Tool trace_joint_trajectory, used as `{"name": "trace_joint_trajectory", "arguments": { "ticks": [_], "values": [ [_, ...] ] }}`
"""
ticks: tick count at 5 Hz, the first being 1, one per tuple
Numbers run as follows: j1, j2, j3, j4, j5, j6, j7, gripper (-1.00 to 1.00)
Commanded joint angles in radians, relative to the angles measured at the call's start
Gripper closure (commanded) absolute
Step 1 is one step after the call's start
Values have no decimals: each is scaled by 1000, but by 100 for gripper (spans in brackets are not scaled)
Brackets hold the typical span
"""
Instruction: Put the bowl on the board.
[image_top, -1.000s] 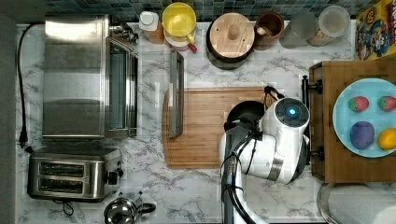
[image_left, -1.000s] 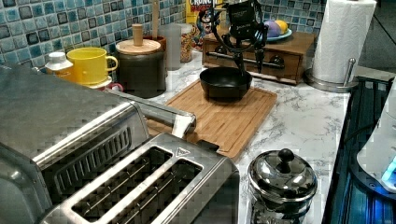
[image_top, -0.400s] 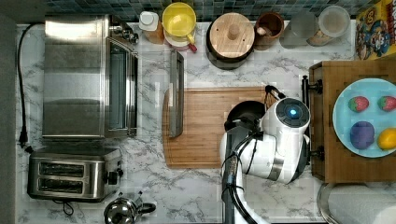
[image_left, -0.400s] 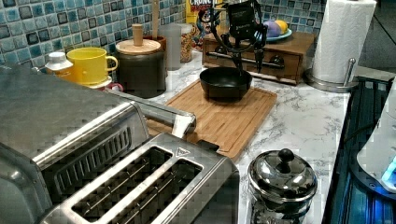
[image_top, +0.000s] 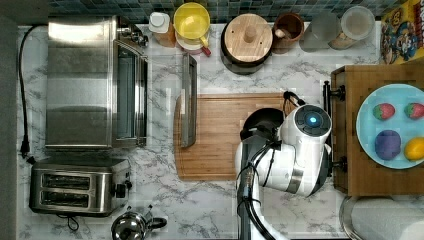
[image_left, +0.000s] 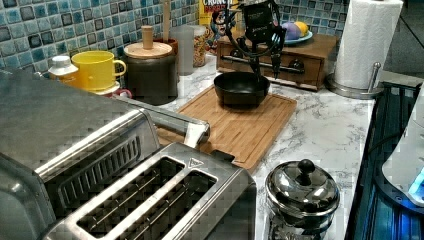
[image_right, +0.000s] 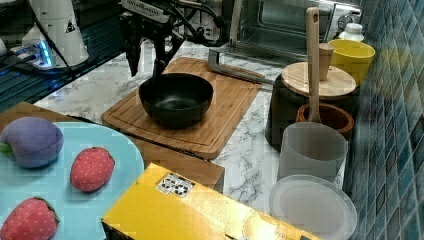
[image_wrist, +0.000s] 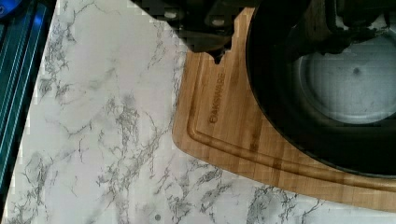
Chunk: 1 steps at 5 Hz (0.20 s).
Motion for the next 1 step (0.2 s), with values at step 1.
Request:
{"name": "trace_joint_trajectory", "arguments": {
  "ticks": [1],
  "values": [
    [12,-26,-10,99,9,-9,19,0]
  ]
}}
